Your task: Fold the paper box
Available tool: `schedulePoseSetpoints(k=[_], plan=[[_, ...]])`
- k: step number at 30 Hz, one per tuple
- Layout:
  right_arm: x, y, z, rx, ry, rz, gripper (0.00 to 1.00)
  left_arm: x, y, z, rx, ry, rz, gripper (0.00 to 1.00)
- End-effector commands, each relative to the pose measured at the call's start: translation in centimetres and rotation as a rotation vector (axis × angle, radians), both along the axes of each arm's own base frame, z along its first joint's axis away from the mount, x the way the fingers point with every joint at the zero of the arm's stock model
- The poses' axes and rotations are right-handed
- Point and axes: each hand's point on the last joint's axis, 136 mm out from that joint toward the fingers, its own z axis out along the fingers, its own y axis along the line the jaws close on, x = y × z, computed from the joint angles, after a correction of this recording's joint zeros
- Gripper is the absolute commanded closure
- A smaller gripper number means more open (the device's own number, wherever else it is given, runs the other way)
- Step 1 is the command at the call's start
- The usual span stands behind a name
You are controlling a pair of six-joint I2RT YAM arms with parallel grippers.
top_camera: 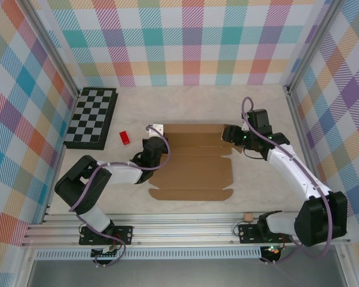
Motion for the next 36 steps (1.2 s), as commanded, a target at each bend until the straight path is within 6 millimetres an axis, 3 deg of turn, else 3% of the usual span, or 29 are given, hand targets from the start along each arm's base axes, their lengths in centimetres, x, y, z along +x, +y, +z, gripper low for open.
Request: schedulePoseSetpoints(k=[1, 5, 10, 14, 21, 25, 27, 31, 36], plan=[[-1.9, -1.8, -0.5, -0.063, 0.017, -0.005, 0.43, -0.3, 0.1, -1.7, 0.048, 0.048, 0.012, 0.98], [-2.0, -2.1, -3.3, -0.066, 0.062, -0.022, 0.52, -0.3, 0.1, -1.4, 0.045, 0.041, 0.013, 0.98], [0.9, -1.3, -6.8, -0.001, 0.072, -0.071, 0.53, -0.2, -0.1, -1.3, 0.044, 0.041, 0.008, 0.98], [2.8, -2.1, -9.4, -0.052, 0.051, -0.125, 0.51, -0.1, -0.3, -1.0, 0.034, 0.042, 0.000, 0.98], [4.9, -2.0, -11.9, -0.039, 0.018, -0.145, 0.51, -0.2, -0.4, -1.0, 0.037, 0.057, -0.006, 0.98], [5.1, -1.9, -13.5, -0.009, 0.061, -0.161, 0.52, -0.2, -0.2, -1.3, 0.044, 0.070, 0.011, 0.98], [4.2, -1.6, -13.6, 0.024, 0.096, -0.172, 0.52, -0.1, 0.0, -1.5, 0.056, 0.082, 0.019, 0.99], [1.3, -1.5, -11.9, 0.081, 0.152, -0.229, 0.51, -0.1, 0.6, -1.9, 0.088, 0.110, 0.061, 0.99], [-1.4, -1.3, -8.8, 0.034, 0.048, -0.189, 0.51, 0.2, 1.2, -2.4, 0.098, 0.130, 0.112, 0.99]])
